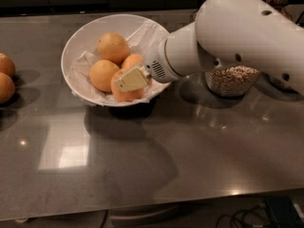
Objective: Pick orange from white bowl
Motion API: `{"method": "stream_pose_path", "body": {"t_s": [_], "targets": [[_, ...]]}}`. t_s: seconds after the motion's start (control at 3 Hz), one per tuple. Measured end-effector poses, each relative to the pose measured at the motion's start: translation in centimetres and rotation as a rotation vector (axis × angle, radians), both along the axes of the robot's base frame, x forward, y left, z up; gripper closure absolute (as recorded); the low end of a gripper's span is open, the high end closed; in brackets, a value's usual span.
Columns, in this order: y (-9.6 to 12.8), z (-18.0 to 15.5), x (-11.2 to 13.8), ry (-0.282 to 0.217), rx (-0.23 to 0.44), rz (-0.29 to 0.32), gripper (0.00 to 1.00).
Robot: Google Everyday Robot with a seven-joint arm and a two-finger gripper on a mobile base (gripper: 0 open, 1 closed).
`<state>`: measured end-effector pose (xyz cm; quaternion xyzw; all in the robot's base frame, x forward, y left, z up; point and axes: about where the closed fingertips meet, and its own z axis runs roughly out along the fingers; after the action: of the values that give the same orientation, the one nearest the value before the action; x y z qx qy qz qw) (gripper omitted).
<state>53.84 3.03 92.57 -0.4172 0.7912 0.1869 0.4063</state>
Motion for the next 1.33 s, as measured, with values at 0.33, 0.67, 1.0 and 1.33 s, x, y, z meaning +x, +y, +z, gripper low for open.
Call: {"method": "stream_pose_path", "body": {"t_s": [0.33,0.67,1.0,1.33], "targets": [[0.1,-1.0,0.2,0.012,-0.008,-0.013,0.34],[0.3,-1.7,0.6,0.011,-0.024,-0.028,0.36],[0.5,-2.7,1.0,0.020,-0.044,-0.042,0.35],[1.2,-3.8,1.0,0.038,-0.057,-0.045,0.36]]}}
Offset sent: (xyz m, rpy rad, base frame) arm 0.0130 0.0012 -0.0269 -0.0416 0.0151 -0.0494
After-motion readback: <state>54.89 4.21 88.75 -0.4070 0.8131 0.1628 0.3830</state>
